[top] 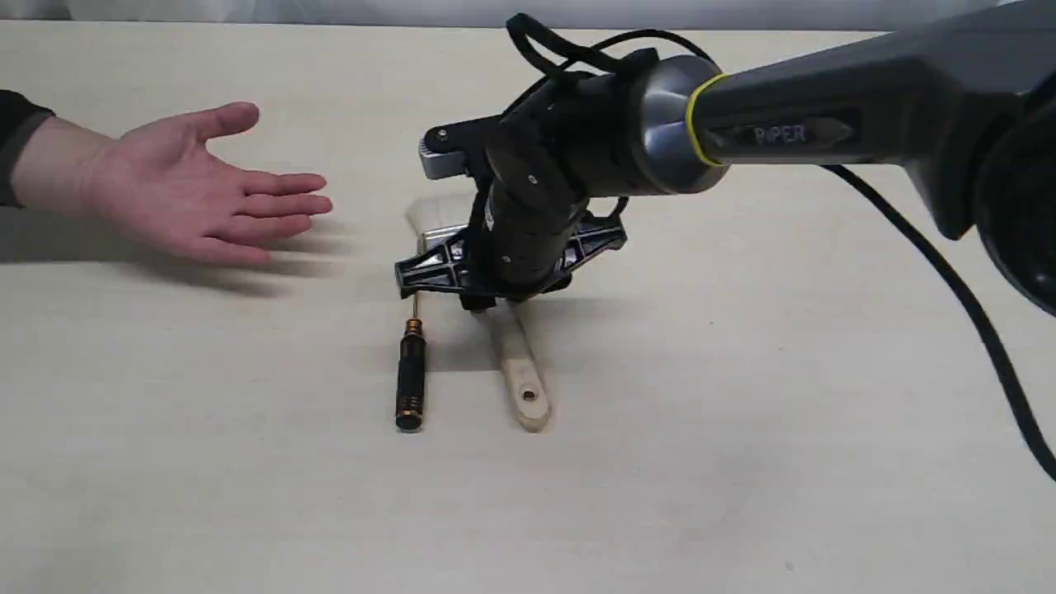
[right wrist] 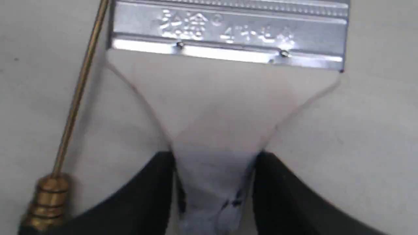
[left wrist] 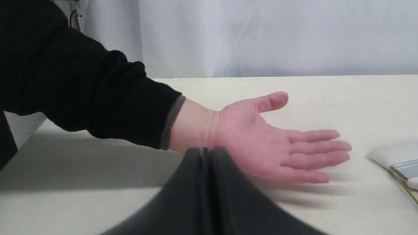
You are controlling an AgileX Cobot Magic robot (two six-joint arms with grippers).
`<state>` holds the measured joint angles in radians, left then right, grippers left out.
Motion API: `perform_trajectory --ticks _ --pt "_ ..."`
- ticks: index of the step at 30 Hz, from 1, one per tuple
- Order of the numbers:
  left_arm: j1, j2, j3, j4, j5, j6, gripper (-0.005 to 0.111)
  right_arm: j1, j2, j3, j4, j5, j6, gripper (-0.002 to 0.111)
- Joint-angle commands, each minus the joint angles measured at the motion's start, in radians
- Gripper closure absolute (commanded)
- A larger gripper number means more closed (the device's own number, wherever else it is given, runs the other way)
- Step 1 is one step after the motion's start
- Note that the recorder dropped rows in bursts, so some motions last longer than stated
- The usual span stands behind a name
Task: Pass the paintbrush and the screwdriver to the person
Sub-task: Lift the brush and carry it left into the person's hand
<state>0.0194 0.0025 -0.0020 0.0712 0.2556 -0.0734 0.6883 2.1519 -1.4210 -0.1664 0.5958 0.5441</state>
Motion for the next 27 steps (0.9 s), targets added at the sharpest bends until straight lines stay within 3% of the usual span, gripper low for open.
perform_trajectory --ticks 1,9,15,20,27 --pt "-0.008 -0.002 0.002 0.0 -0.006 -0.002 0.107 0.001 -0.09 0.003 0.002 -0.014 -0.044 0.104" --pt "-0.008 -0.002 0.002 -0.004 -0.004 -0.002 0.107 0.001 -0.278 0.003 0.023 -0.032 -0.098 0.104" --pt "-0.008 -0.002 0.002 -0.004 -0.006 -0.002 0.107 0.02 -0.324 -0.011 0.213 -0.147 -0.312 0.104" --pt "-0.008 -0.002 0.002 -0.004 -0.006 -0.002 0.107 0.103 -0.277 -0.071 0.358 -0.276 -0.544 0.104" --pt "-0.008 -0.002 0.002 -0.004 -0.006 -0.002 0.107 0.158 -0.086 -0.241 0.363 -0.276 -0.557 0.104"
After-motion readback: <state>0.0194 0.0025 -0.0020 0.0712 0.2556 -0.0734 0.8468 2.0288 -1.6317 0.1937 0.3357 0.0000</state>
